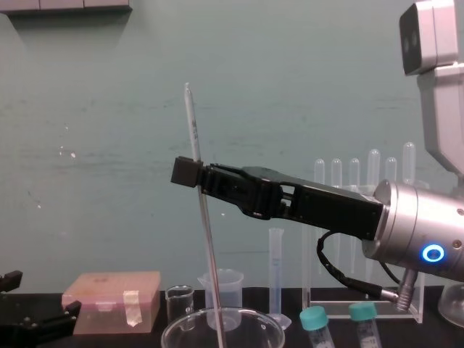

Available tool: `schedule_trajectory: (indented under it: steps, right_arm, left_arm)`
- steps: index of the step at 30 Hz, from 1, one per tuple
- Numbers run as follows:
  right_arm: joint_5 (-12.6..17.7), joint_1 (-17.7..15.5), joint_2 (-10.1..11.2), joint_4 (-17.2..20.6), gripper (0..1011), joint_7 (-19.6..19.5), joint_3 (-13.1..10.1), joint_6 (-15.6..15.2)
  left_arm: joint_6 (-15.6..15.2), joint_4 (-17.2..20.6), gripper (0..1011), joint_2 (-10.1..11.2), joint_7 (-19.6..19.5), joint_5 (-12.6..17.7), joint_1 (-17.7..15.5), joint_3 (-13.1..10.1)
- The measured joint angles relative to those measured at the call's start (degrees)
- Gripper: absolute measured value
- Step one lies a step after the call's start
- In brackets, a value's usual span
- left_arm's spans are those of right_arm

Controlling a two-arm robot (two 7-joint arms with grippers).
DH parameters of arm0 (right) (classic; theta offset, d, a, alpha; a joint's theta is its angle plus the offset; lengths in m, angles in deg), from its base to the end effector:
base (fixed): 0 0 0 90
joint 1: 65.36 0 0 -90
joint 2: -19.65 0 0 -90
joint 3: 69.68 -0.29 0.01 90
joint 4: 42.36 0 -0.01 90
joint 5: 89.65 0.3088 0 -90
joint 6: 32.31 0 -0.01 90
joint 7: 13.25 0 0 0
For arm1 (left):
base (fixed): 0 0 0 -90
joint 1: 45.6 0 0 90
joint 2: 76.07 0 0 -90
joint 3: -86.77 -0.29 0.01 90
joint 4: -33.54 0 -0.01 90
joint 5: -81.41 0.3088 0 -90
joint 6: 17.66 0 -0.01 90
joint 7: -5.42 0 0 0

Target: Hold the thermometer with one hand and immerse one end into the beaker, then reinsert it into the test tube rack.

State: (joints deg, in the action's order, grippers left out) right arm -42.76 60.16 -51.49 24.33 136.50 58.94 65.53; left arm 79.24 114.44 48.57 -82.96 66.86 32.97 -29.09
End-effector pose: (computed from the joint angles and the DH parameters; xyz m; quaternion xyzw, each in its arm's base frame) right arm 0.4590 0.0387 -0.2397 0.1167 0.0055 -0.0591 0.9914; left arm 0.3581 0.0827 -0.3023 0.1415 -0.1324 0.5800 0.7913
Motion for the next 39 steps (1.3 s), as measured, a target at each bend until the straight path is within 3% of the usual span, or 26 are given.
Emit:
schedule_trajectory:
  steps: [39]
  right_arm:
    - [0.12, -0.34, 0.35, 0.70, 56, -0.33, 0.04, -0.04]
  left_arm:
    - [0.00, 0.00, 1008, 0.00, 0.00, 0.00, 0.00, 0.00]
